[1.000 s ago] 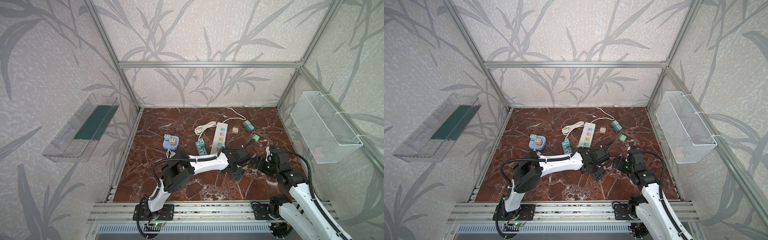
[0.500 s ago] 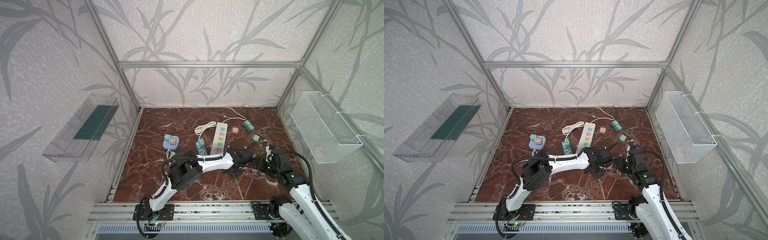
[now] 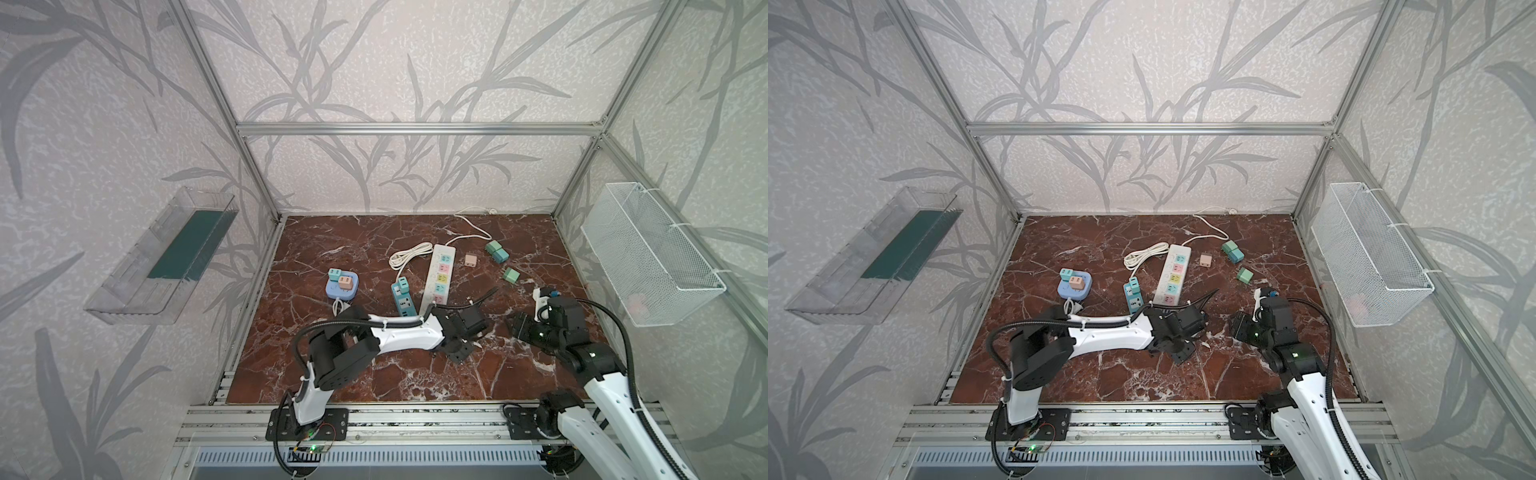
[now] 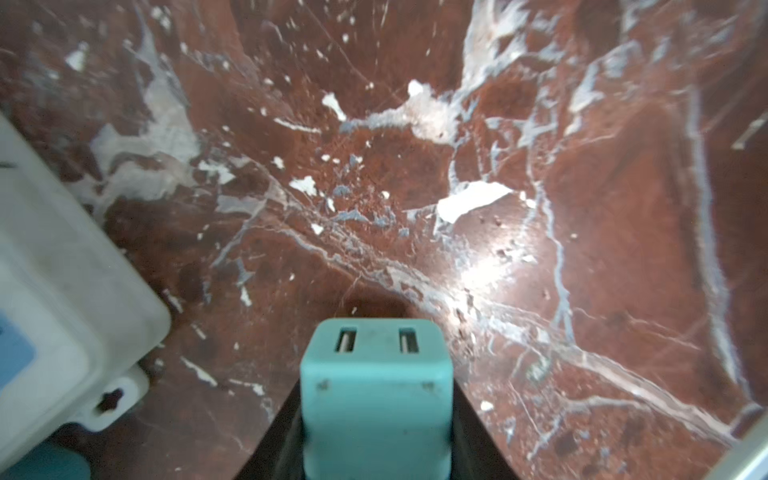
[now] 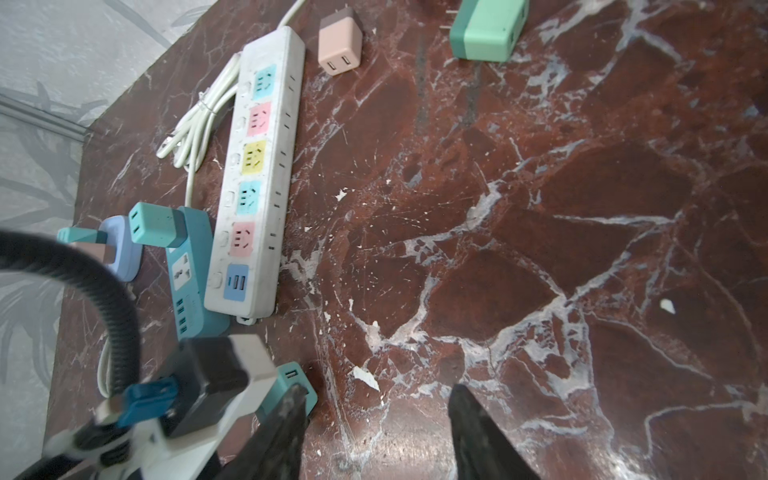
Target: Insert the plug
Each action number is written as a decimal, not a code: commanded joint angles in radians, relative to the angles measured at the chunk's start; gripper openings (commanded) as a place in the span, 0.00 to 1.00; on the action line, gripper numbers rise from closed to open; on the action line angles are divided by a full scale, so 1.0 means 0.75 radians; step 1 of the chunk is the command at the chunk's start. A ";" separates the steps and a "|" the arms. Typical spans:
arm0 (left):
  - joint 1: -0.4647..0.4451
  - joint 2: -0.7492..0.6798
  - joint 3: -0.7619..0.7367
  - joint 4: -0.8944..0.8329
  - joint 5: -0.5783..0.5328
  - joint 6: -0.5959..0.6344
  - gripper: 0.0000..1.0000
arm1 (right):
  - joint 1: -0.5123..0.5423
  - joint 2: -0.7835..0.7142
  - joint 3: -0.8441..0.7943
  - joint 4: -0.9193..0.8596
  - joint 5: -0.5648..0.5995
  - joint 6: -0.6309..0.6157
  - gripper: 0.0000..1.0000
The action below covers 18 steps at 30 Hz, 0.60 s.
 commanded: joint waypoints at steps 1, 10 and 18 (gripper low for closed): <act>-0.003 -0.214 -0.246 0.563 -0.049 0.023 0.25 | -0.002 0.010 0.069 -0.019 -0.122 -0.026 0.51; -0.003 -0.414 -0.897 1.692 -0.099 0.198 0.24 | 0.254 0.119 0.185 -0.001 -0.134 -0.065 0.46; -0.005 -0.285 -1.120 2.252 -0.064 0.283 0.21 | 0.578 0.367 0.330 0.021 -0.091 -0.110 0.50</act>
